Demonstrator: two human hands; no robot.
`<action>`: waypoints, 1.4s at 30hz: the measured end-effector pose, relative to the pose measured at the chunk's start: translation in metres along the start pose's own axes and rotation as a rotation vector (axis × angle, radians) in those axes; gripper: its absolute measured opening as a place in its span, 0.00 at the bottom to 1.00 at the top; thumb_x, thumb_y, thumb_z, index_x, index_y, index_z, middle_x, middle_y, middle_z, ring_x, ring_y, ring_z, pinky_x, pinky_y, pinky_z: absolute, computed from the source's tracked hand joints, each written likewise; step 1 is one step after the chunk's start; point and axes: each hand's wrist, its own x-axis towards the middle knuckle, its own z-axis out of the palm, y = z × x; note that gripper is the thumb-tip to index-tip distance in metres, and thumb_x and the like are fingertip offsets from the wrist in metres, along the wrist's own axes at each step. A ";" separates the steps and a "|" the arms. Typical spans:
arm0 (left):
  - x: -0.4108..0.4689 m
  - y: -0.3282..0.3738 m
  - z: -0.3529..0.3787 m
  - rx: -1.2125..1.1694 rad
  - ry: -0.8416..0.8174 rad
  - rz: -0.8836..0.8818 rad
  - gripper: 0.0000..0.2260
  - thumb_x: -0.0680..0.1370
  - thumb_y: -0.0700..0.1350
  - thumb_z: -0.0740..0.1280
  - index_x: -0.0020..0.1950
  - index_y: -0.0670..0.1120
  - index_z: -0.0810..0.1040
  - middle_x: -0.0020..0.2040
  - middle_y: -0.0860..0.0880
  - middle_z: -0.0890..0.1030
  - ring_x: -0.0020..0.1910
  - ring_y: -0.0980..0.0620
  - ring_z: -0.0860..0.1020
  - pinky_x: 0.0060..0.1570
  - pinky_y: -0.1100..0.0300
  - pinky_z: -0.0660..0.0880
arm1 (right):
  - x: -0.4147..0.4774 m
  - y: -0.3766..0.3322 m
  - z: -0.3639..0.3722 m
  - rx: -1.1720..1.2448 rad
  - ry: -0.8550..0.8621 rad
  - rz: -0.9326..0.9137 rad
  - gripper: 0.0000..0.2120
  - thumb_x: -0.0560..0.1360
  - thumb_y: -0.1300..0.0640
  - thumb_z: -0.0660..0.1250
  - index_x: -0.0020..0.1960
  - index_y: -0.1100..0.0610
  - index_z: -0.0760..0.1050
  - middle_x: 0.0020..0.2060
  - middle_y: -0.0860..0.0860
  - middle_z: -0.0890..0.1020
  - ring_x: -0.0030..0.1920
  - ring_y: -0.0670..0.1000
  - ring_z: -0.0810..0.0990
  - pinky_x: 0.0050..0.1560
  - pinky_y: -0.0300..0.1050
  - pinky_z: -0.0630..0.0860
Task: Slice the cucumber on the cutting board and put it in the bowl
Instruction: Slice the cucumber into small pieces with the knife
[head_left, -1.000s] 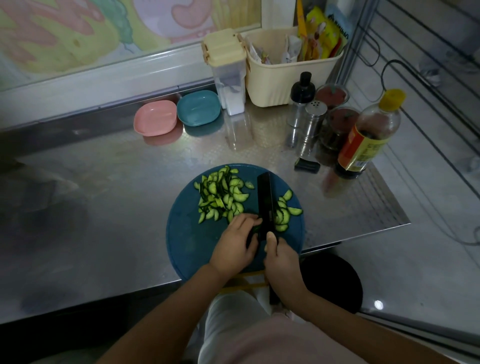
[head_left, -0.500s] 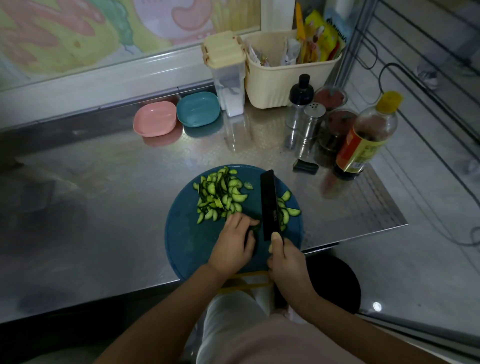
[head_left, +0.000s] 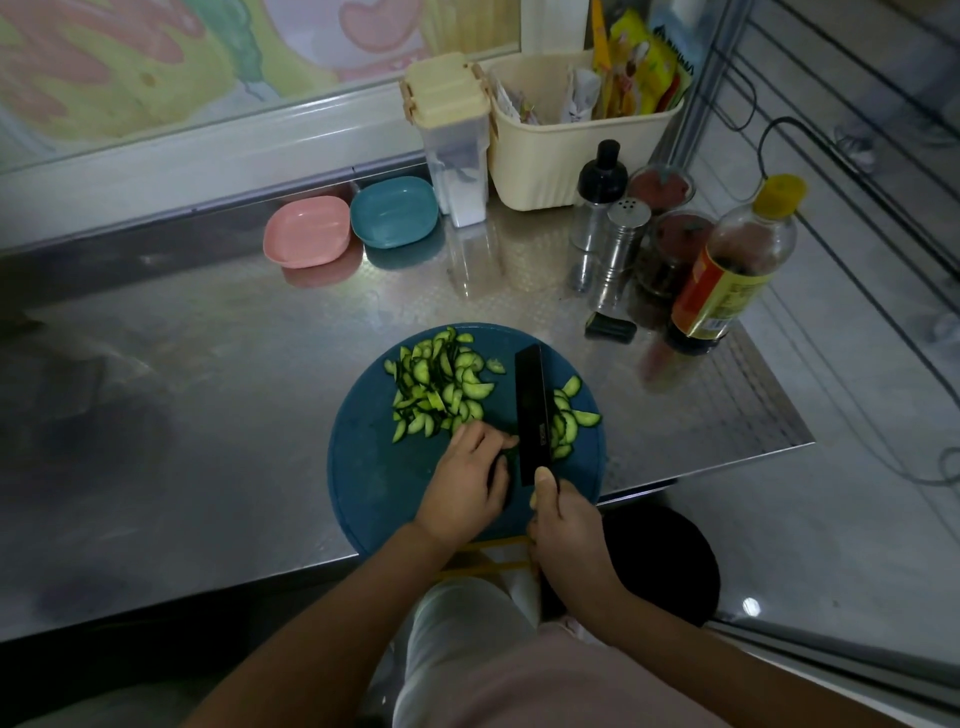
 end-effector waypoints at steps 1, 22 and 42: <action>0.000 0.000 0.000 0.002 0.003 0.000 0.13 0.77 0.42 0.56 0.55 0.40 0.77 0.47 0.45 0.74 0.48 0.52 0.70 0.50 0.64 0.67 | 0.000 0.000 0.001 -0.008 0.005 -0.002 0.18 0.82 0.49 0.51 0.36 0.54 0.66 0.26 0.51 0.68 0.27 0.50 0.68 0.33 0.49 0.66; 0.000 -0.002 0.002 -0.013 0.058 -0.024 0.10 0.77 0.41 0.56 0.49 0.40 0.76 0.45 0.45 0.74 0.46 0.52 0.70 0.49 0.66 0.65 | -0.003 0.001 0.006 0.089 0.026 0.043 0.18 0.82 0.48 0.52 0.37 0.54 0.68 0.25 0.48 0.69 0.27 0.49 0.69 0.34 0.49 0.68; 0.000 -0.002 0.003 0.029 0.085 0.027 0.10 0.77 0.39 0.58 0.49 0.38 0.78 0.44 0.44 0.77 0.45 0.51 0.72 0.50 0.63 0.67 | -0.010 -0.003 0.014 -0.005 0.018 0.043 0.16 0.81 0.48 0.50 0.39 0.52 0.67 0.28 0.51 0.70 0.29 0.50 0.70 0.35 0.52 0.71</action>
